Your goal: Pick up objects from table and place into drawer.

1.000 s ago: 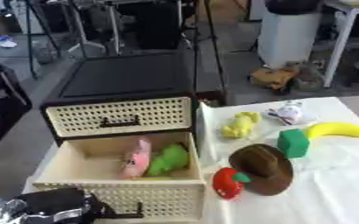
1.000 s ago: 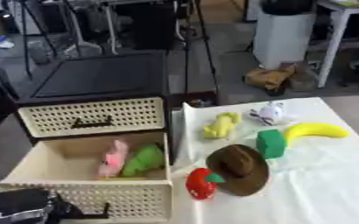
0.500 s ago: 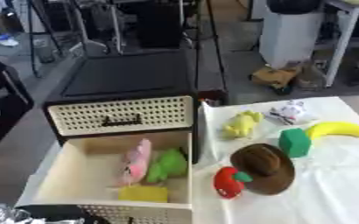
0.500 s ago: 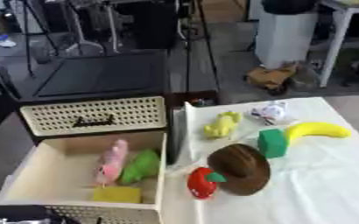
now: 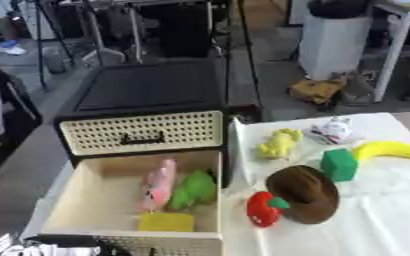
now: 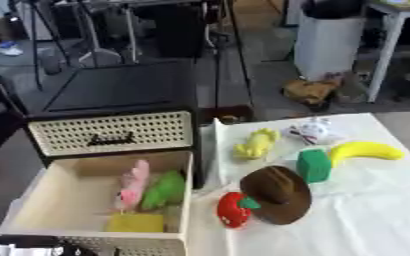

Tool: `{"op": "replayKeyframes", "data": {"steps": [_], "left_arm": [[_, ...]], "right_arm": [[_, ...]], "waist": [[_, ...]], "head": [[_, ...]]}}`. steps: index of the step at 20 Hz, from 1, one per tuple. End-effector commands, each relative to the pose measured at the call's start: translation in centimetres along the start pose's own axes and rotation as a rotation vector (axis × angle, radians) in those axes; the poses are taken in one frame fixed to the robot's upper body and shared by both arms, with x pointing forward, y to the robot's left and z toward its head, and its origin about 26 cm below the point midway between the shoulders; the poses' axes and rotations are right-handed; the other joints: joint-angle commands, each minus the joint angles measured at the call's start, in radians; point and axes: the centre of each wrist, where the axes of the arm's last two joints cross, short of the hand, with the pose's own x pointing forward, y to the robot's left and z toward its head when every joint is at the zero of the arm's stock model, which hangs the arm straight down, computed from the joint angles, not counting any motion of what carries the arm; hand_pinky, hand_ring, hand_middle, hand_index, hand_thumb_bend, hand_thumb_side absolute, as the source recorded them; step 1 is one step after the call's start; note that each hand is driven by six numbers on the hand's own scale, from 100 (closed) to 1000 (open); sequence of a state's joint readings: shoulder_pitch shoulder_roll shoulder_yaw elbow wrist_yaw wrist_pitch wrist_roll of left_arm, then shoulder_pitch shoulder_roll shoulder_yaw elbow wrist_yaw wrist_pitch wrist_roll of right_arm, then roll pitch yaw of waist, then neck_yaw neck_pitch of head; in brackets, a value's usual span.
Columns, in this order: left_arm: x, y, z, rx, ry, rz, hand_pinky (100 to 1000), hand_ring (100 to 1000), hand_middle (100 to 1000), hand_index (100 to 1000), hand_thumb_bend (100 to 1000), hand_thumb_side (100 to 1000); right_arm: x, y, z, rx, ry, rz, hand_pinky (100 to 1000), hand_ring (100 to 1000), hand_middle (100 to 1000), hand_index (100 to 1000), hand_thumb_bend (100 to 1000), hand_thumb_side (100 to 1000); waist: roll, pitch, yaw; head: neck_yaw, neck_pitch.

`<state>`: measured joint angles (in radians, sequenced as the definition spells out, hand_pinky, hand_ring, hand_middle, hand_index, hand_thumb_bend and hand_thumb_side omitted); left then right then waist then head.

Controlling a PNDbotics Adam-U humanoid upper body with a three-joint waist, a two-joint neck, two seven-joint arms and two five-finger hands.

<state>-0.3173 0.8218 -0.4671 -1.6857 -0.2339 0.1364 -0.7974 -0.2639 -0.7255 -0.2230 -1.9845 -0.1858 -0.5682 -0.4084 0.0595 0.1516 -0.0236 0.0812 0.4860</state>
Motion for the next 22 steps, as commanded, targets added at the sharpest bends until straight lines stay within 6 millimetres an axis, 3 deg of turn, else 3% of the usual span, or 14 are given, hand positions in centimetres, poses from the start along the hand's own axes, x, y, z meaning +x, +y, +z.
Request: {"op": "replayKeyframes", "data": {"steps": [1, 9, 15, 22], "left_arm": [[-0.1, -0.3, 0.2, -0.005, -0.001, 0.006, 932, 976, 1000, 1000, 100, 1000], [1.4, 0.0, 1.9, 0.131, -0.043, 0.056, 908, 943, 1000, 1000, 100, 1000], [2.9, -0.1, 2.4, 0.326, -0.086, 0.025, 868, 899, 931, 1000, 100, 1000], [1.5, -0.6, 1.2, 0.345, -0.035, 0.030, 842, 877, 920, 1000, 100, 1000]], "right_arm": [[0.5, -0.2, -1.0, 0.008, -0.036, 0.010, 697, 772, 661, 790, 264, 1000], [0.5, -0.3, -1.0, 0.008, -0.031, 0.014, 697, 772, 659, 790, 267, 1000], [0.5, -0.2, -0.9, 0.008, -0.029, 0.013, 698, 772, 658, 789, 273, 1000], [0.5, -0.2, -0.8, 0.008, -0.026, 0.011, 697, 772, 656, 789, 278, 1000]], "waist": [[-0.007, -0.003, -0.003], [-0.005, -0.004, -0.001], [-0.007, -0.004, -0.001], [-0.009, -0.002, -0.004]], "head": [[-0.001, -0.004], [-0.007, 0.001], [-0.009, 0.000], [-0.004, 0.001]]}}
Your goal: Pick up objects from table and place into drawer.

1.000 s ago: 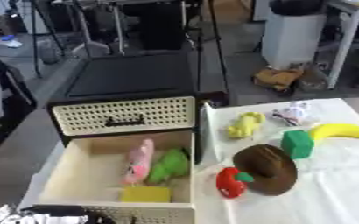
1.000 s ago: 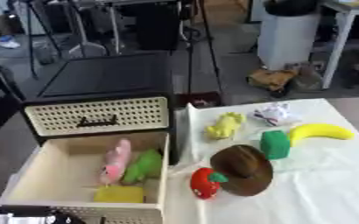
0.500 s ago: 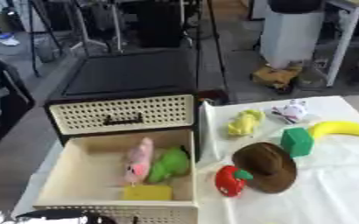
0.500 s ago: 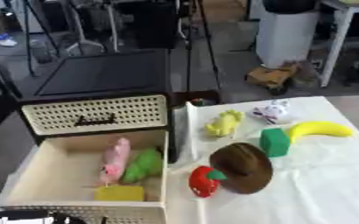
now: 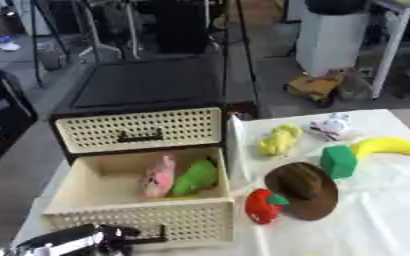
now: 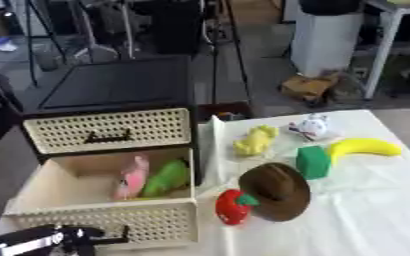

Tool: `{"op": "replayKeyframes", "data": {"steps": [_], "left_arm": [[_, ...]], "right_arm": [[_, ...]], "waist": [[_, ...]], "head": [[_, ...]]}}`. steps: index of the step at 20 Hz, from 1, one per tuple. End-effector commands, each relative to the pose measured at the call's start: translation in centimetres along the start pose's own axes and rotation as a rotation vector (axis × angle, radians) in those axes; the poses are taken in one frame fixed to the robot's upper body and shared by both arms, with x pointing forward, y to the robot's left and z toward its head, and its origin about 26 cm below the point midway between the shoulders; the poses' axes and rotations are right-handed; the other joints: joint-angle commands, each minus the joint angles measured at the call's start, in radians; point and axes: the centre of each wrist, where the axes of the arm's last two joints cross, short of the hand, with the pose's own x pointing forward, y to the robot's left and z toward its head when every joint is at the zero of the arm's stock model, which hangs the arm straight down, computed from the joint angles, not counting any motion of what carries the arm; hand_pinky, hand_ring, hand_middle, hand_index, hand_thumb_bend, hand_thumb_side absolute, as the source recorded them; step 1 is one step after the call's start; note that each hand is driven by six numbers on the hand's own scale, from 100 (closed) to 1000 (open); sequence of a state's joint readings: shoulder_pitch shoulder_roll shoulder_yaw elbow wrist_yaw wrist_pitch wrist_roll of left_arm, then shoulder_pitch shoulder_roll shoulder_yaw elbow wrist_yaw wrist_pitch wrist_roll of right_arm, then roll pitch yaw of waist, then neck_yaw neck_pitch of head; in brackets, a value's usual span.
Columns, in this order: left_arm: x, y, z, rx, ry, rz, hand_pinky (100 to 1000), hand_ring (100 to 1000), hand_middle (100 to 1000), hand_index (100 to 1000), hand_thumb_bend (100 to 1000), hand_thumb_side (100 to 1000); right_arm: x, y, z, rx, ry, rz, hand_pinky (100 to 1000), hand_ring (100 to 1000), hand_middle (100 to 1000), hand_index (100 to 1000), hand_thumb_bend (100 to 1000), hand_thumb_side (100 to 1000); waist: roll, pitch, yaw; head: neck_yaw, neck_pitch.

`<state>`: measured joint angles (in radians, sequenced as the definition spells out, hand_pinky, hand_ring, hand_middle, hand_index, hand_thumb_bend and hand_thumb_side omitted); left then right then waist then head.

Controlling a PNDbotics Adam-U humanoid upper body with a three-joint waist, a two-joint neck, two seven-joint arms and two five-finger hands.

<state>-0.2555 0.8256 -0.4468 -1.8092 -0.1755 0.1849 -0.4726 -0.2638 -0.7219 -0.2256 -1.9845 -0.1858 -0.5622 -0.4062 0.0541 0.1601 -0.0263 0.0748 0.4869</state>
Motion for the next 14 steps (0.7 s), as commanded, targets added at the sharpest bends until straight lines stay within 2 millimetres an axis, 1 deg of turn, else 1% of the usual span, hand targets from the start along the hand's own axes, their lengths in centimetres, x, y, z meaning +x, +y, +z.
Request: {"op": "replayKeyframes", "data": {"steps": [1, 2, 8, 9, 10, 14], "left_arm": [[-0.88, 0.49, -0.02, 0.028, 0.038, -0.034, 836, 875, 917, 1000, 100, 1000], [-1.18, 0.43, -0.13, 0.036, 0.049, -0.050, 799, 866, 915, 1000, 100, 1000], [-1.57, 0.25, -0.36, 0.041, 0.094, -0.186, 723, 845, 936, 1000, 100, 1000], [-1.53, 0.31, -0.36, 0.044, 0.093, -0.202, 724, 855, 956, 1000, 100, 1000], [-1.46, 0.32, -0.36, 0.047, 0.088, -0.213, 739, 882, 1000, 1000, 100, 1000], [-1.20, 0.24, -0.36, 0.044, 0.048, -0.215, 777, 913, 1000, 1000, 100, 1000]], "right_arm": [[0.48, -0.17, -0.80, 0.009, -0.031, 0.008, 697, 772, 656, 789, 278, 1000], [0.47, -0.17, -0.78, 0.009, -0.031, 0.009, 697, 772, 656, 789, 282, 1000], [0.47, -0.13, -0.80, 0.009, -0.031, 0.007, 698, 773, 656, 788, 279, 1000], [0.47, -0.12, -0.81, 0.009, -0.031, 0.006, 699, 773, 656, 788, 279, 1000], [0.47, -0.12, -0.81, 0.009, -0.030, 0.006, 699, 772, 655, 788, 281, 1000], [0.46, -0.10, -0.80, 0.008, -0.029, 0.004, 699, 773, 654, 787, 277, 1000]], "waist": [[-0.004, -0.010, -0.001], [-0.005, -0.009, -0.002], [-0.005, -0.009, -0.002], [-0.005, -0.009, -0.002], [-0.005, -0.009, -0.002], [-0.005, -0.010, 0.000]], "head": [[0.003, -0.001], [0.002, -0.001], [0.002, -0.001], [0.002, -0.002], [0.003, -0.004], [0.003, -0.005]]}}
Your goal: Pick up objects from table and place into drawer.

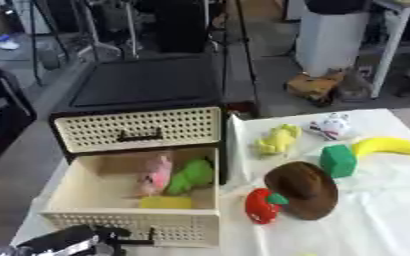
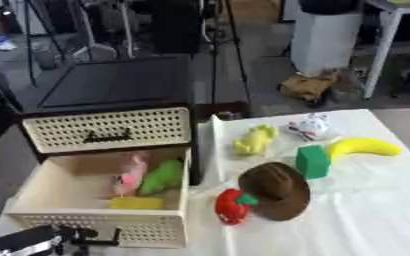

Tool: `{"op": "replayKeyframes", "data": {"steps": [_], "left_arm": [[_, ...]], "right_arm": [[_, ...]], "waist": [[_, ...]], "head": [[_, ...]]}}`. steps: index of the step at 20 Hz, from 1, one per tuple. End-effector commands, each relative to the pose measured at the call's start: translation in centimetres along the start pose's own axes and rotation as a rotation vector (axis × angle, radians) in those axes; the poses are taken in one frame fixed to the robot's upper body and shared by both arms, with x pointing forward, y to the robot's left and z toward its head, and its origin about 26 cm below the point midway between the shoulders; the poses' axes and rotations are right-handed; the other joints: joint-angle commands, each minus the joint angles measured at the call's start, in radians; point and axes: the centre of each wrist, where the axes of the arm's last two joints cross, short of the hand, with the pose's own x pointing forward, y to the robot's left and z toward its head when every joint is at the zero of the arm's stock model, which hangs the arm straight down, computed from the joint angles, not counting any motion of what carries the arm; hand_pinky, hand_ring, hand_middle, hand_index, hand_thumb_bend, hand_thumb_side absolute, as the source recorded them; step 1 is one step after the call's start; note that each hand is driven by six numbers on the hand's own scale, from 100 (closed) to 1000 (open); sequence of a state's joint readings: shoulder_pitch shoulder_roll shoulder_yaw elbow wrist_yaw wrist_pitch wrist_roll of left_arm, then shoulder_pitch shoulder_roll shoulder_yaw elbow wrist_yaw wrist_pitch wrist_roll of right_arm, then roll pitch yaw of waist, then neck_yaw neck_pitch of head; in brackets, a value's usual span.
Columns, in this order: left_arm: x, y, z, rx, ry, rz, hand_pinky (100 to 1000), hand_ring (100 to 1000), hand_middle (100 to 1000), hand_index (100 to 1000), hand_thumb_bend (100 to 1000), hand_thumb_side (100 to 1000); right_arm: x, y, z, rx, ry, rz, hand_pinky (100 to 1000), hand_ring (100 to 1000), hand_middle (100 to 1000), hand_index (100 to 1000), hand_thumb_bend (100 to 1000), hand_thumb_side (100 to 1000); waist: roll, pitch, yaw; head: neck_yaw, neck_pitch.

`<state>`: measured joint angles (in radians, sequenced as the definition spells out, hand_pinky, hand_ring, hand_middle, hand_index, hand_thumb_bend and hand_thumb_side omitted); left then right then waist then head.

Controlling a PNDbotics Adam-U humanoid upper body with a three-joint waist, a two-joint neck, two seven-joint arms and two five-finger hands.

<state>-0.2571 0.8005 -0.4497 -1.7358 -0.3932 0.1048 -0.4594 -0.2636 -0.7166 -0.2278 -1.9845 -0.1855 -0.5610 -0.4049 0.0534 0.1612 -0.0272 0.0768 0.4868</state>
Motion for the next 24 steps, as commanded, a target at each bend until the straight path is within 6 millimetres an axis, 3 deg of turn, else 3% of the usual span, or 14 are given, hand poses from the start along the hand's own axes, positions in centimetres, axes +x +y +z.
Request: {"op": "replayKeyframes", "data": {"steps": [1, 8, 11, 13, 14, 15, 18, 24], "left_arm": [[0.3, 0.9, 0.4, 0.019, -0.030, -0.023, 782, 917, 1000, 1000, 100, 1000], [1.1, 1.2, 1.0, 0.023, -0.154, 0.050, 843, 935, 1000, 1000, 100, 1000], [1.3, 1.5, 1.4, 0.069, -0.204, 0.013, 860, 947, 1000, 1000, 100, 1000], [1.6, 1.7, 1.7, 0.092, -0.248, -0.056, 961, 1000, 1000, 1000, 100, 1000], [1.6, 1.6, 1.8, 0.102, -0.270, -0.116, 961, 1000, 1000, 1000, 100, 1000], [1.3, 1.5, 1.8, 0.110, -0.278, -0.170, 1000, 1000, 1000, 1000, 100, 1000], [0.0, 0.7, 1.6, 0.125, -0.267, -0.285, 1000, 1000, 1000, 1000, 100, 1000], [-1.0, -0.1, 1.1, 0.195, -0.257, -0.335, 1000, 1000, 1000, 1000, 100, 1000]], "right_arm": [[0.5, -0.1, -0.9, 0.012, -0.030, 0.004, 699, 773, 654, 787, 277, 1000], [0.5, -0.1, -0.9, 0.011, -0.028, 0.003, 698, 772, 649, 784, 282, 1000], [0.5, -0.1, -0.9, 0.011, -0.028, 0.004, 699, 772, 649, 784, 281, 1000], [0.5, -0.1, -0.9, 0.011, -0.029, 0.004, 698, 772, 648, 784, 280, 1000], [0.5, -0.1, -0.9, 0.010, -0.029, 0.004, 698, 772, 648, 784, 280, 1000], [0.5, -0.1, -0.9, 0.010, -0.029, 0.004, 698, 771, 647, 784, 284, 1000], [0.5, -0.1, -0.8, 0.012, -0.028, 0.003, 699, 771, 646, 783, 288, 1000], [0.5, -0.1, -0.8, 0.014, -0.026, 0.005, 699, 770, 644, 782, 294, 1000]], "waist": [[-0.004, -0.011, 0.002], [-0.003, -0.008, 0.006], [-0.002, -0.007, 0.008], [-0.002, -0.006, 0.010], [-0.002, -0.006, 0.010], [-0.002, -0.006, 0.010], [-0.003, -0.005, 0.009], [-0.003, -0.004, 0.008]], "head": [[0.001, -0.005], [-0.003, -0.007], [-0.004, -0.009], [-0.006, -0.010], [-0.008, -0.011], [-0.008, -0.013], [-0.010, -0.017], [-0.011, -0.017]]}}
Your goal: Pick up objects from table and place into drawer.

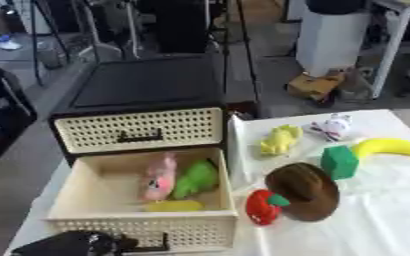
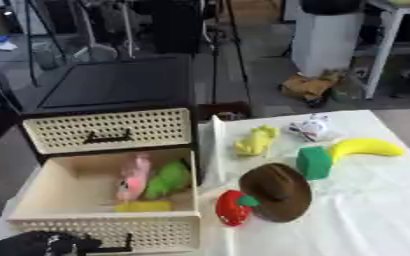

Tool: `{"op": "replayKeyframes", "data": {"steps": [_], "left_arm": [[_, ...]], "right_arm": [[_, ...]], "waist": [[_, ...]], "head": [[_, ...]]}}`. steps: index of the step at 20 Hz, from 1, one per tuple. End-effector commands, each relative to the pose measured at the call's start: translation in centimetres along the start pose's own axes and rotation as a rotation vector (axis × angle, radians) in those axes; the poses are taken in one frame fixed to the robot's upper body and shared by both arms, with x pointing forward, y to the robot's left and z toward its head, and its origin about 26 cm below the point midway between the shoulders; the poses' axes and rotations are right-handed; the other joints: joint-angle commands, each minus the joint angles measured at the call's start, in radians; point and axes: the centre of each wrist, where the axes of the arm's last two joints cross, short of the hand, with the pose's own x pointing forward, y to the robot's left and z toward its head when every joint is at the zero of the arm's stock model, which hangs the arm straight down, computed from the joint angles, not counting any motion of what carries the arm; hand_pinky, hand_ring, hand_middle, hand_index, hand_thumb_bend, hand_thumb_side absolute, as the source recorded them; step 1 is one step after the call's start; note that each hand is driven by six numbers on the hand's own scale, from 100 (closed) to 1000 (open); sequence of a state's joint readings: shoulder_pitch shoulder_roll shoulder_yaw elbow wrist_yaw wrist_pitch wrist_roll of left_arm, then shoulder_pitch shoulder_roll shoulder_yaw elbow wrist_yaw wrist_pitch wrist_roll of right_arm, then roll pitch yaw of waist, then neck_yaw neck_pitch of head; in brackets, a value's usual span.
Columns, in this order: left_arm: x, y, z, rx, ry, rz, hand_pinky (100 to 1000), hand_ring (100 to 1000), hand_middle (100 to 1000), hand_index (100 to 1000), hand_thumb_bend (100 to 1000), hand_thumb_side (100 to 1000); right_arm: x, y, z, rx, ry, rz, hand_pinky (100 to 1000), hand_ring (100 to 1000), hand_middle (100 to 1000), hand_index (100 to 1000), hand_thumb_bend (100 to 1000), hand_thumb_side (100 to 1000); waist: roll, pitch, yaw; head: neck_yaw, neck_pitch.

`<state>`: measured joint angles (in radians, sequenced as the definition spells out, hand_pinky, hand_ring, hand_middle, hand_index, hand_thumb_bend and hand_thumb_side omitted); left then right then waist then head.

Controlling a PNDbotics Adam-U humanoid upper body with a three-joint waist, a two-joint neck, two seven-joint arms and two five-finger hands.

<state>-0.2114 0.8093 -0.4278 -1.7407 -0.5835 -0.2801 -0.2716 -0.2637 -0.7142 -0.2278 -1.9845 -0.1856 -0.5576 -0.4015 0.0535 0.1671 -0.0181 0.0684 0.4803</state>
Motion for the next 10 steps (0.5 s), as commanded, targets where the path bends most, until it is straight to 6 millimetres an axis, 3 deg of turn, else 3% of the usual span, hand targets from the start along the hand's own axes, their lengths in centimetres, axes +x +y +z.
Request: {"op": "replayKeyframes", "data": {"steps": [1, 10], "left_arm": [[-0.41, 0.67, 0.34, 0.040, 0.005, -0.049, 1000, 1000, 1000, 1000, 100, 1000], [-1.09, 0.43, 0.33, 0.076, 0.069, 0.004, 997, 1000, 1000, 1000, 100, 1000]], "right_arm": [[0.47, -0.10, -0.79, 0.013, -0.029, 0.005, 699, 770, 644, 782, 292, 1000], [0.46, -0.08, -0.72, 0.013, -0.025, 0.006, 700, 770, 643, 779, 295, 1000]], "waist": [[-0.003, -0.009, -0.001], [-0.002, -0.010, -0.003]], "head": [[-0.003, -0.011], [-0.001, -0.014]]}}
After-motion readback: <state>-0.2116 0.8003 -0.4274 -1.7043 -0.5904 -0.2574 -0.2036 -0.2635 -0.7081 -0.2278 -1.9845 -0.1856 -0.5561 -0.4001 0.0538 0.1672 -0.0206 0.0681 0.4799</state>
